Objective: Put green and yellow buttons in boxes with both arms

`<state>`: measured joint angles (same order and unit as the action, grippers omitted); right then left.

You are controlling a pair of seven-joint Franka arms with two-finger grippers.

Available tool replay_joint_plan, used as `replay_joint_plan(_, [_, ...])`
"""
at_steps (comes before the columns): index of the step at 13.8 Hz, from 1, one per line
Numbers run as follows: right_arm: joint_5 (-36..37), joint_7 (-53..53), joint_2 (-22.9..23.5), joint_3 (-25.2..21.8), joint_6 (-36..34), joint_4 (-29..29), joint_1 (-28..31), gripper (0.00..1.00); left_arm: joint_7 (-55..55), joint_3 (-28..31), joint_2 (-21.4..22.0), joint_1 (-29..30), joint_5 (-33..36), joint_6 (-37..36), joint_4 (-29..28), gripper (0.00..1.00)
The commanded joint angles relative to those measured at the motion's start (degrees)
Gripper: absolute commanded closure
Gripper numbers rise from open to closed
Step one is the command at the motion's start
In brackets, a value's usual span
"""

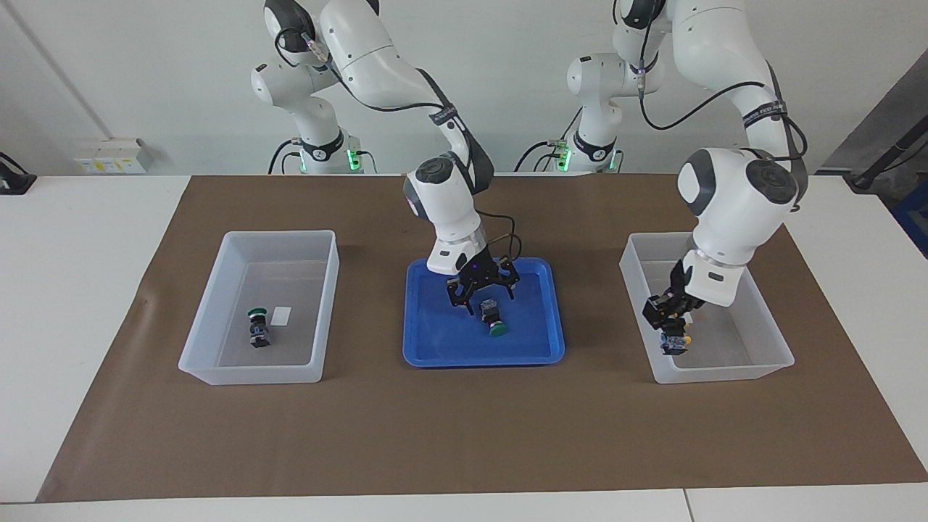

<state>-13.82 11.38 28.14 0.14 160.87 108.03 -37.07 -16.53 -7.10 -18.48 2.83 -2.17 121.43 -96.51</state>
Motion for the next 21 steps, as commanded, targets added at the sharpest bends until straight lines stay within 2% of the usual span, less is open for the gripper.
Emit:
replay_joint_plan(1, [1.08, -2.06, 0.77, -0.14, 0.59, 0.42, -0.19, 0.00, 7.72, -0.37, 0.29, 4.89, 0.06, -0.15, -0.95, 1.00])
replay_joint_plan(2, [1.25, -1.97, 0.78, -0.14, 0.67, 0.34, -0.28, 0.30, 10.79, -0.37, 1.25, 7.43, 0.06, 1.60, -3.74, 1.00])
replay_joint_plan(3, [1.34, -1.89, 0.78, -0.14, 0.59, 0.34, -0.28, 0.77, 13.86, -0.37, 2.21, 9.54, 0.06, 4.40, -7.08, 1.00])
replay_joint_plan(4, [1.34, -1.71, 0.78, -0.23, 0.59, 0.34, -0.46, 1.00, 16.33, -0.37, 2.92, 10.96, 0.06, 8.08, -10.68, 1.00])
replay_joint_plan(7, [1.34, -0.22, 0.78, -0.49, 0.41, -0.10, -1.07, 1.00, 16.80, -0.37, 2.40, 12.81, 0.15, 15.74, -17.46, 0.99])
replay_joint_plan(8, [1.34, 0.22, 0.78, -0.67, 0.32, -0.28, -1.07, 1.00, 16.80, -0.37, 2.22, 13.25, 0.15, 17.51, -18.53, 0.95])
replay_joint_plan(11, [1.34, 2.41, -1.41, -2.07, -1.60, -0.63, -0.46, 1.00, 16.44, -0.37, 1.70, 12.38, 0.15, 18.75, -18.98, 0.92])
replay_joint_plan(12, [1.34, 2.42, -3.51, -3.21, -4.40, -0.63, -0.28, 1.00, 16.53, -0.37, 1.61, 12.29, 0.15, 18.67, -18.98, 0.66])
replay_joint_plan(13, [1.34, 2.42, -5.97, -4.78, -8.16, -0.72, -0.19, 1.00, 16.71, -0.37, 1.61, 12.29, 0.15, 18.67, -18.89, 0.15])
replay_joint_plan(14, [1.43, 2.42, -8.51, -6.63, -11.51, -0.72, -0.19, 1.00, 16.88, -0.37, 1.52, 12.20, 0.15, 18.58, -18.37, 0.00])
replay_joint_plan(17, [3.88, 1.98, -14.67, -11.82, -20.21, -0.72, 0.50, 1.00, 16.80, -0.37, 1.08, 10.02, 2.60, 13.69, -13.55, 0.00])
replay_joint_plan(19, [9.66, 1.20, -18.63, -12.36, -26.28, -0.63, 4.35, 1.00, 16.36, -0.37, 1.17, 8.00, 2.78, 2.91, -5.40, 0.00])
replay_joint_plan(21, [10.66, -6.06, -22.85, -12.36, -34.44, -0.19, 10.06, 1.00, 16.10, -0.37, 1.43, 5.71, 3.83, -9.23, 2.35, 0.00])
